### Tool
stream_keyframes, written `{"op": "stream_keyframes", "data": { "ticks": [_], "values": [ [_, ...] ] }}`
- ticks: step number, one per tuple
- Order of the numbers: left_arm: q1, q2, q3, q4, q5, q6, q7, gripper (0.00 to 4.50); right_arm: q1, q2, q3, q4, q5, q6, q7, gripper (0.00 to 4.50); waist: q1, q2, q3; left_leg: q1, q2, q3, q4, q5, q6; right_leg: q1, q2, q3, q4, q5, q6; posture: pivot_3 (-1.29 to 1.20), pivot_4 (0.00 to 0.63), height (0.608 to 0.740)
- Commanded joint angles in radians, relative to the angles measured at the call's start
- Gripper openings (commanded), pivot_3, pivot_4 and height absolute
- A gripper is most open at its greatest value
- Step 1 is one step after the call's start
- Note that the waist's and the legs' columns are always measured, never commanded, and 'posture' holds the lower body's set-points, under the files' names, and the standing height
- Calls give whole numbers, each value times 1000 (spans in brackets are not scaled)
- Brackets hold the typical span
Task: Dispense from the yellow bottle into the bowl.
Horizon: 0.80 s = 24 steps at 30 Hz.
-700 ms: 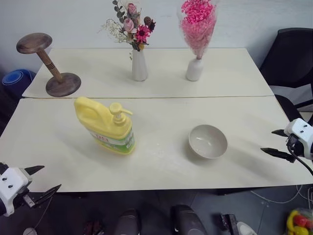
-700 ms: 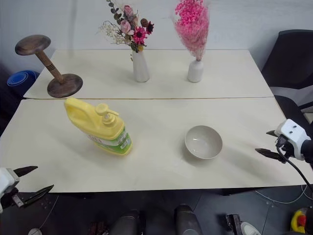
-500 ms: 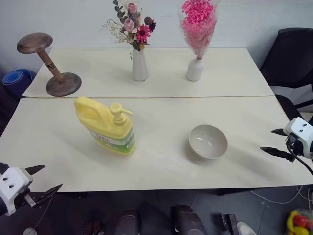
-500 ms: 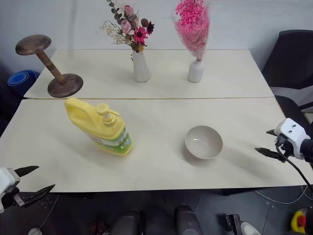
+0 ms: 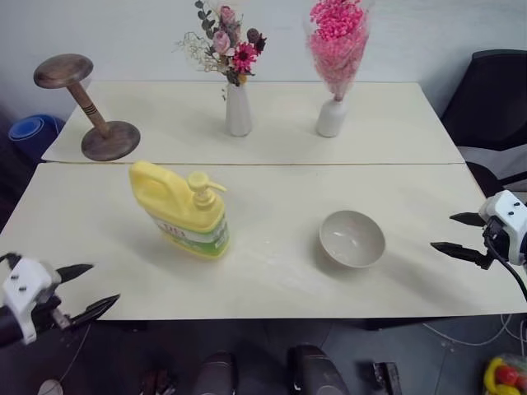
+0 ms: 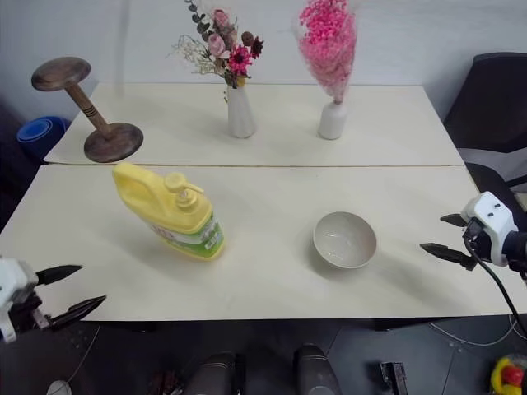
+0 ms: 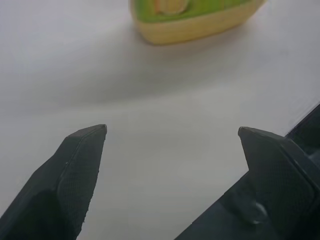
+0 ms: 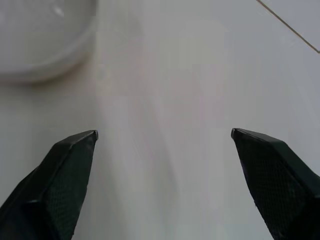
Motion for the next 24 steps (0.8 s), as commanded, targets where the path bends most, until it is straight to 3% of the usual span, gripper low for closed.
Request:
{"op": "stream_keyframes", "data": {
  "ticks": [1,7,16,19,23,24],
  "values": [
    [-40,89,58,-123,-153,167,-38,4500,112,3,-68,-287,70,107,-40,4463,3,0,0,0,0,-1,0,0,0,0,0,-1,0,0,0,0,150,740],
    [-112,325,96,-331,-326,361,-209,4500,313,98,1,-720,46,226,-206,4463,4,-1,0,0,0,-1,-1,1,-2,1,2,0,-1,0,0,0,150,740],
    [-278,380,14,-346,-354,377,-229,4500,323,184,181,-712,-165,138,-368,4463,7,1,1,0,-2,1,-1,3,-4,0,2,2,-1,0,0,0,150,740],
    [-298,377,-16,-348,-336,374,-239,4500,304,204,218,-682,-184,102,-370,3844,7,1,1,0,-3,1,0,3,-4,0,2,2,-1,0,0,0,150,740],
    [-331,377,-46,-341,-327,371,-233,4500,301,208,259,-674,-210,86,-364,2452,8,1,1,-1,-2,1,0,3,-4,-2,2,3,0,0,0,0,150,740],
    [-343,377,-53,-338,-328,372,-229,4500,295,211,268,-669,-219,77,-367,2452,9,1,1,-1,-2,1,0,3,-4,-2,3,3,0,0,0,0,150,740]
  ]
}}
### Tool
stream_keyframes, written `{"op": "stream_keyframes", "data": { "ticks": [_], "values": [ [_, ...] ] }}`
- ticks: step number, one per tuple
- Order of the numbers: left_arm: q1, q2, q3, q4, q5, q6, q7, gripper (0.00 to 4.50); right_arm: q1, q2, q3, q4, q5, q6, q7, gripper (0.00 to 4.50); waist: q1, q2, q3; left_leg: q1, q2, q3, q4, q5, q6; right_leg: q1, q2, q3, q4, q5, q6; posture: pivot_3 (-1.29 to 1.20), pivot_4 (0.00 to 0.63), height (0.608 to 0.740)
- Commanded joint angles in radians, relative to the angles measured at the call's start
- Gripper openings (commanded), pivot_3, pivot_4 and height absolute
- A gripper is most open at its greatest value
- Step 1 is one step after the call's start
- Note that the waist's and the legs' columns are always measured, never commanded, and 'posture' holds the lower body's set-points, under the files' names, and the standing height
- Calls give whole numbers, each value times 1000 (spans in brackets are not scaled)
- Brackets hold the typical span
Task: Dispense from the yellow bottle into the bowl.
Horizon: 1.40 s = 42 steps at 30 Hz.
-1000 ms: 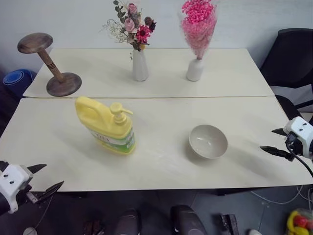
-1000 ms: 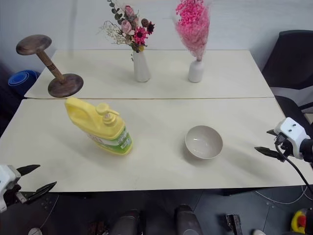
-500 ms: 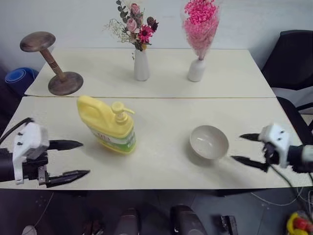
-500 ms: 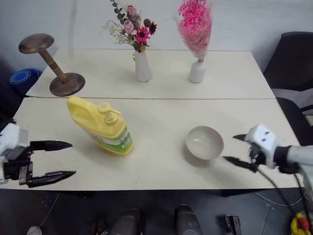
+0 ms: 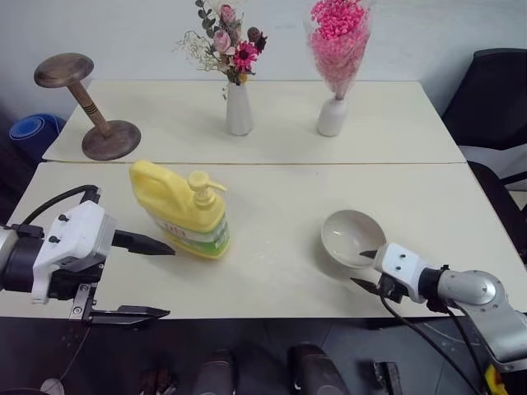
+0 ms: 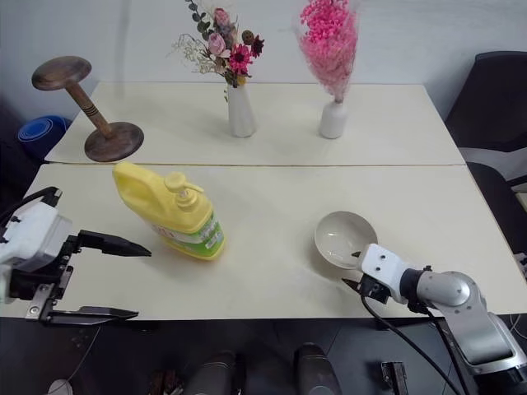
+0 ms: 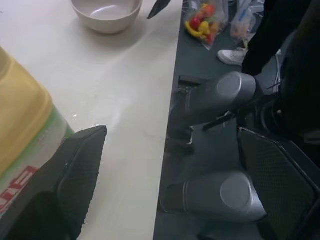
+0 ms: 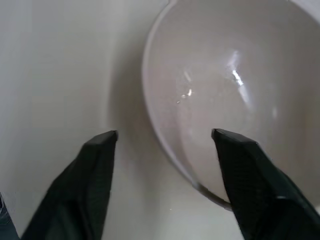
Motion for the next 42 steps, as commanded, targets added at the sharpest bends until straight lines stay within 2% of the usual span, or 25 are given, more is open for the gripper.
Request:
{"op": "stream_keyframes", "data": {
  "ticks": [1,8,11,16,17,24,26,29,33,36,42],
  "values": [
    [-42,3,-8,4,2,-11,7,4500,-17,16,20,6,-21,-27,-8,2452,1,0,0,0,0,0,0,0,0,0,0,0,0,0,0,0,150,740],
    [-79,-3,-28,3,3,0,17,4500,-74,55,69,53,-52,-54,-16,2452,2,0,0,0,0,0,1,0,0,0,0,0,1,0,0,0,150,740],
    [-91,-6,-32,7,3,3,25,4500,-87,59,71,69,-51,-71,-5,1908,3,0,0,0,0,0,1,0,0,0,0,0,1,0,0,0,150,740],
    [-131,-19,-28,26,-41,41,63,4500,-111,41,62,64,-34,-91,38,181,6,0,0,0,0,0,1,0,0,0,0,0,2,0,0,0,150,740],
    [-140,-22,-28,30,-48,48,71,4500,-119,37,59,60,-29,-92,49,45,7,0,0,0,0,0,1,0,0,0,0,0,2,0,0,0,150,740],
    [-389,0,-72,178,-169,128,164,4500,-317,-43,81,-18,29,-36,230,45,7,0,0,1,0,-1,3,0,2,0,0,-1,4,0,1,0,150,740],
    [-561,23,-132,321,-176,140,184,4500,-438,-56,111,-57,101,-3,346,45,8,-2,1,0,0,-1,3,1,1,-1,1,-1,5,0,1,0,150,740],
    [-727,37,-222,450,-139,135,165,4500,-561,-54,164,-62,130,15,440,45,3,-2,2,0,0,-1,2,3,-2,-2,2,-4,5,0,1,0,150,740],
    [-870,23,-372,584,11,14,72,3653,-751,4,267,-16,135,40,544,0,2,-2,2,-1,-1,0,2,3,-1,-3,2,-5,4,0,1,0,150,740],
    [-964,-25,-475,636,82,-20,19,2694,-866,59,316,30,139,81,588,0,2,-2,2,-3,-2,0,4,3,-1,-4,2,-7,4,0,1,0,150,740],
    [-1029,-109,-580,652,182,-76,-53,809,-1000,102,382,85,126,99,672,0,4,-3,2,-6,-1,-2,4,2,-1,-5,-1,-8,5,1,1,0,150,740]
  ]
}}
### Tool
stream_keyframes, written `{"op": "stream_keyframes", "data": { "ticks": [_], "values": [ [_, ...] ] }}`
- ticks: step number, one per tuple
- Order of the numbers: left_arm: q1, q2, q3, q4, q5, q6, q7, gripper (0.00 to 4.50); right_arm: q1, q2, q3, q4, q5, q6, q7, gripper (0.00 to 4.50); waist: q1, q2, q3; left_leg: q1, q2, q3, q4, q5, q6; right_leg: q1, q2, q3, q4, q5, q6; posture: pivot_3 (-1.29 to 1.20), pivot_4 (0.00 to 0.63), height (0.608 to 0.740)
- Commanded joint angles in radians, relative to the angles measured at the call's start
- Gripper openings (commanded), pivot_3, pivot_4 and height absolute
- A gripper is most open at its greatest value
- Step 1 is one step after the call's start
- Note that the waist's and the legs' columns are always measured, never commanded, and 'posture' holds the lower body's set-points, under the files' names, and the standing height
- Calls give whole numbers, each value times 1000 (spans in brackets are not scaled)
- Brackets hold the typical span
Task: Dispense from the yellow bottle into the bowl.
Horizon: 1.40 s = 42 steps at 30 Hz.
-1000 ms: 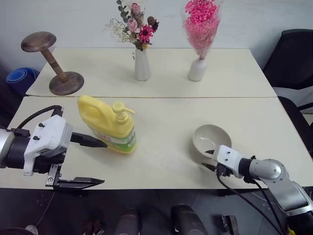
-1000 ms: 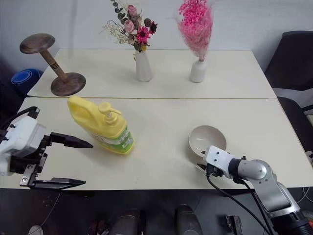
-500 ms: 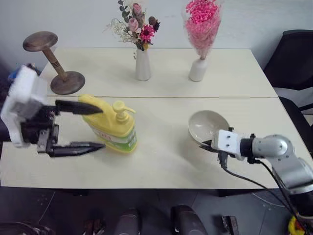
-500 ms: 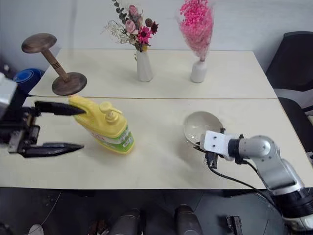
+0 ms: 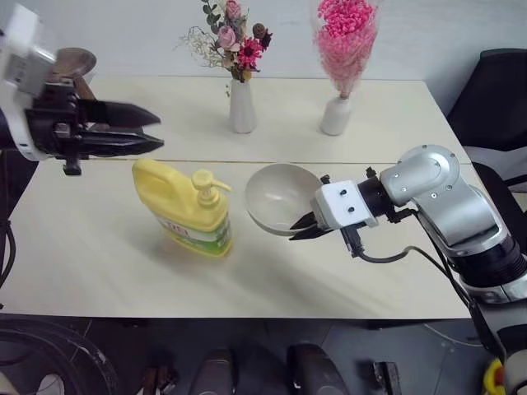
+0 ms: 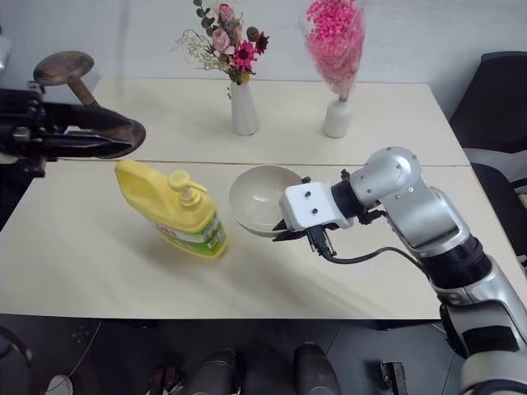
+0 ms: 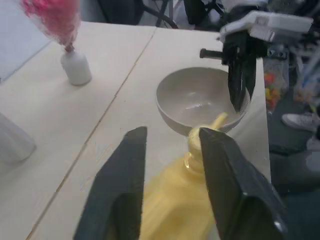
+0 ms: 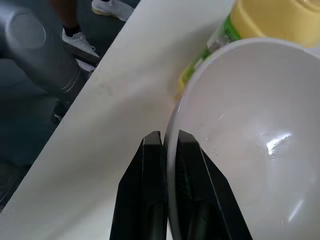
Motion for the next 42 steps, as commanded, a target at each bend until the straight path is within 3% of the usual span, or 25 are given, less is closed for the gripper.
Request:
{"op": "stream_keyframes", "data": {
  "ticks": [1,2,8,24,42],
  "values": [
    [-57,-50,-28,10,55,-38,-19,506,-91,30,20,21,5,47,44,0,0,0,0,-1,0,0,0,0,0,-1,0,0,0,0,0,0,150,740],
    [-62,-62,-36,9,70,-46,-23,249,-112,38,29,29,4,70,49,0,0,0,0,-1,0,0,1,0,0,-1,0,-1,0,0,0,0,150,740],
    [-82,-117,-29,-31,79,-31,-25,249,-180,62,61,48,-21,171,22,0,-15,0,0,-19,0,-5,16,0,-1,-17,-1,-2,13,0,0,0,150,740],
    [-4,-126,-44,-69,175,-118,-58,249,-292,200,47,103,-5,282,-48,0,-22,0,0,-21,0,-7,18,2,-3,-19,-1,-1,17,0,0,0,150,740],
    [14,-132,-37,-105,179,-128,-86,249,-270,151,51,56,-2,262,-12,0,-21,0,0,-21,0,-8,17,2,-3,-19,0,-1,18,0,0,0,150,740]
  ]
}}
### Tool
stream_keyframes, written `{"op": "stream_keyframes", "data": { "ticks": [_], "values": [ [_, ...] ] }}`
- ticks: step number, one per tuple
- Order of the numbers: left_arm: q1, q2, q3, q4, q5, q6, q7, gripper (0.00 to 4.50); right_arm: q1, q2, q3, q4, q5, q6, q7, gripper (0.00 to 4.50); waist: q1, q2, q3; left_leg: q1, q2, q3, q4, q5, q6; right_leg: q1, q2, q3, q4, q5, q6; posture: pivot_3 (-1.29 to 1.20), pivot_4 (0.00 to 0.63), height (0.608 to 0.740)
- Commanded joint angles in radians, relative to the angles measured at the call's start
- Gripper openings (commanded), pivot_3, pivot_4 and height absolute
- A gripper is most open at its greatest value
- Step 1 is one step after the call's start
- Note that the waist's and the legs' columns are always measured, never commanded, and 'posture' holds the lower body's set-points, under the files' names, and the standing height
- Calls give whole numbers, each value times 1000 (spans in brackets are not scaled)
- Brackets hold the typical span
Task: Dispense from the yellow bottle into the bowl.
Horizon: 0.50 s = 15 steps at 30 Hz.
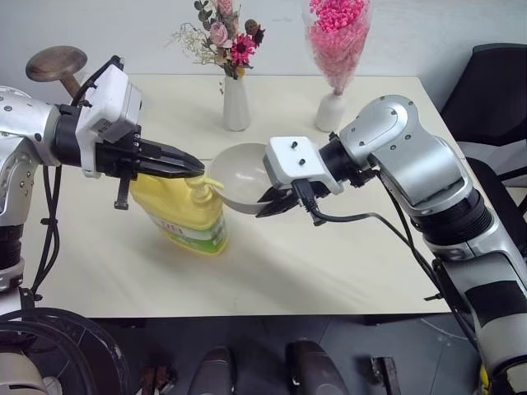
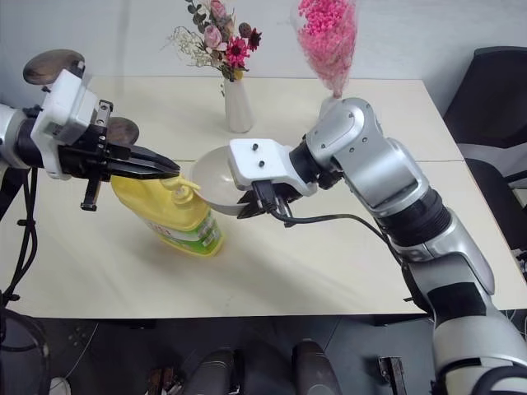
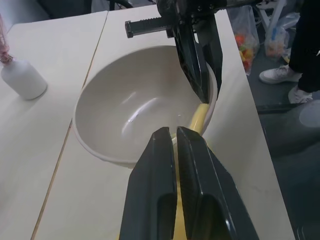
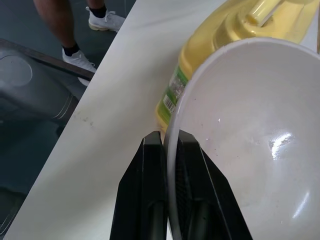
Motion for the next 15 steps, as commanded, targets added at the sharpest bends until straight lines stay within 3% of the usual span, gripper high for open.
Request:
{"op": "stream_keyframes", "data": {
  "ticks": [1,15],
  "values": [
    [-1,14,26,-15,-5,14,-6,249,-5,-19,-25,-49,10,-13,8,0,0,0,0,0,0,0,0,0,0,0,0,0,0,0,0,0,150,740],
    [70,69,25,-17,30,-20,-58,249,-1,-30,-27,-60,14,-23,18,0,0,0,0,0,0,0,0,0,0,0,0,0,0,0,0,0,150,740]
  ]
}}
